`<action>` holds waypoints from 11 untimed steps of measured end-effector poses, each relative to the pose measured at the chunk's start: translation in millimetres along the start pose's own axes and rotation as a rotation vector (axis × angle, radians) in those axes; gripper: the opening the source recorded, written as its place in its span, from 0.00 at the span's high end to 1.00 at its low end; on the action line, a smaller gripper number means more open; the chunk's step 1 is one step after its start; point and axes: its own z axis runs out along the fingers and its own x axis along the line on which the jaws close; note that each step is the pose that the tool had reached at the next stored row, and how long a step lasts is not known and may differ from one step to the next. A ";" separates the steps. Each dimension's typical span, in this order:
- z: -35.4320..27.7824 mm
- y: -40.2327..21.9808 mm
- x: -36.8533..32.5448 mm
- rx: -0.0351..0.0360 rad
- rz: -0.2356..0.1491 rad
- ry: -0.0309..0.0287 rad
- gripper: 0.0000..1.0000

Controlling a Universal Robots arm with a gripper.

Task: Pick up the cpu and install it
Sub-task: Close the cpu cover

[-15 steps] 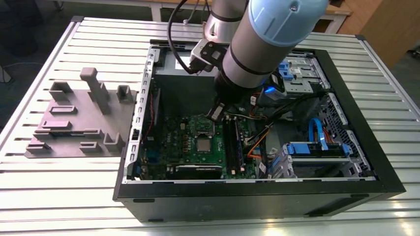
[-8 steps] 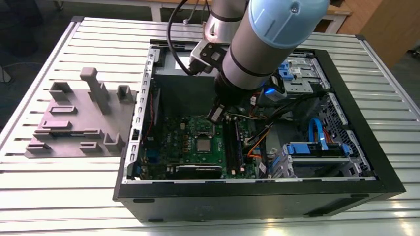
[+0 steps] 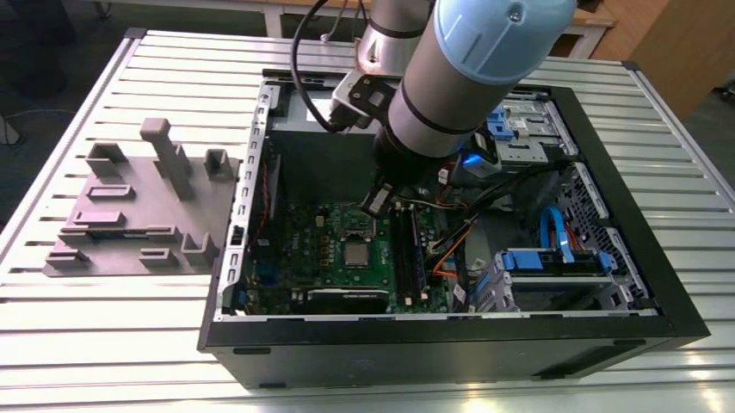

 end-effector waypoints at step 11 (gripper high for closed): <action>-1.6 -0.6 2.7 0.0001 -0.003 0.0005 0.89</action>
